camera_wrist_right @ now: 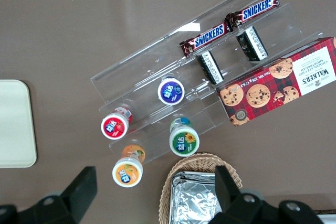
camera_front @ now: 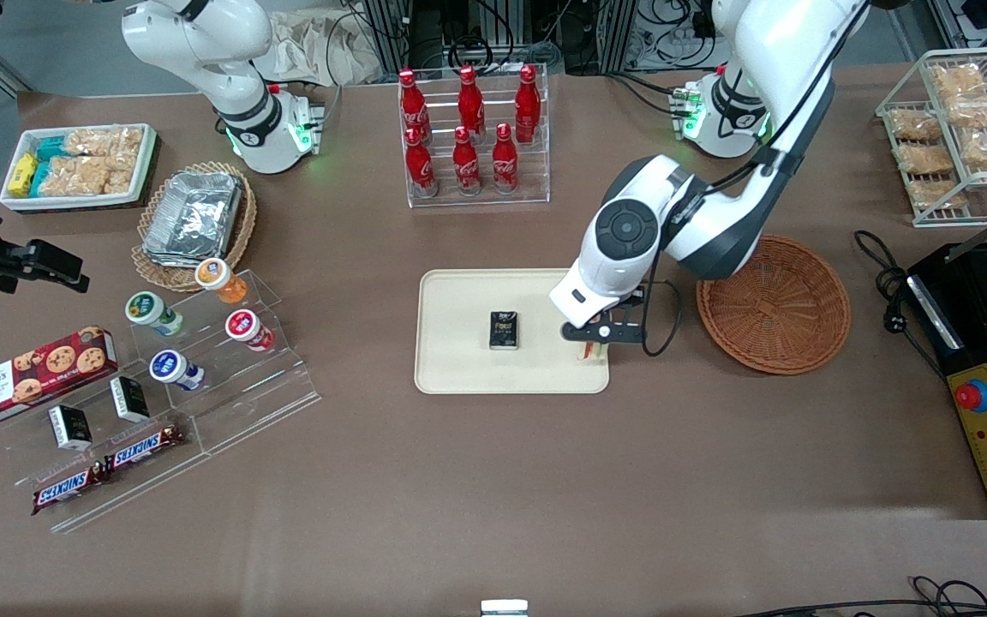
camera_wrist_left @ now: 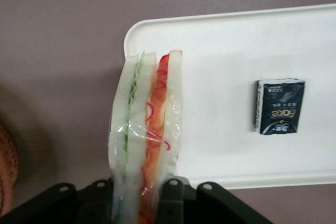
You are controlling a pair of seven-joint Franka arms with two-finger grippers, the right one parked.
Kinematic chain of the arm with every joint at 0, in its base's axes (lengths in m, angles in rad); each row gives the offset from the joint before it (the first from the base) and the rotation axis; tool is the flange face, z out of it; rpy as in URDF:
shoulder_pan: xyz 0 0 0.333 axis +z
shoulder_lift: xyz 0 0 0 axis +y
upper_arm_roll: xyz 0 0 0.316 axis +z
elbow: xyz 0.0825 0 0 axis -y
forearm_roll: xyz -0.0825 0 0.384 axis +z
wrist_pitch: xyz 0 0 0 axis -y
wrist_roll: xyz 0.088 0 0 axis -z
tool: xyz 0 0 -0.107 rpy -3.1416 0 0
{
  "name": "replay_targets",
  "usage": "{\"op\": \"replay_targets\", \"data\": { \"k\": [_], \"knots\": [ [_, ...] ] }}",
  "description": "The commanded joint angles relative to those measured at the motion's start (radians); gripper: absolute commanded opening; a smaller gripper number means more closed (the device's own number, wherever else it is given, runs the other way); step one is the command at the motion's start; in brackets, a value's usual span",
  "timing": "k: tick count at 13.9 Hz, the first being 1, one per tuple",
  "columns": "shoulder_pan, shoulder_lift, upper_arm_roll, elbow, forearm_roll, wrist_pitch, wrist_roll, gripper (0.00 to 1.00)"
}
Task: Place sandwich from basket to tray
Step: 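Carry the sandwich to the white tray beside the black packet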
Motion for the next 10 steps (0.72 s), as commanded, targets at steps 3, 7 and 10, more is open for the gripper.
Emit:
{"op": "replay_targets", "data": {
  "k": [3, 7, 10],
  "knots": [
    [-0.037, 0.077, 0.004, -0.012, 0.128, 0.086, -0.124, 0.00],
    [-0.051, 0.122, 0.007, -0.006, 0.154, 0.123, -0.132, 0.00],
    [-0.051, 0.154, 0.007, 0.006, 0.209, 0.126, -0.164, 0.01]
  ]
}}
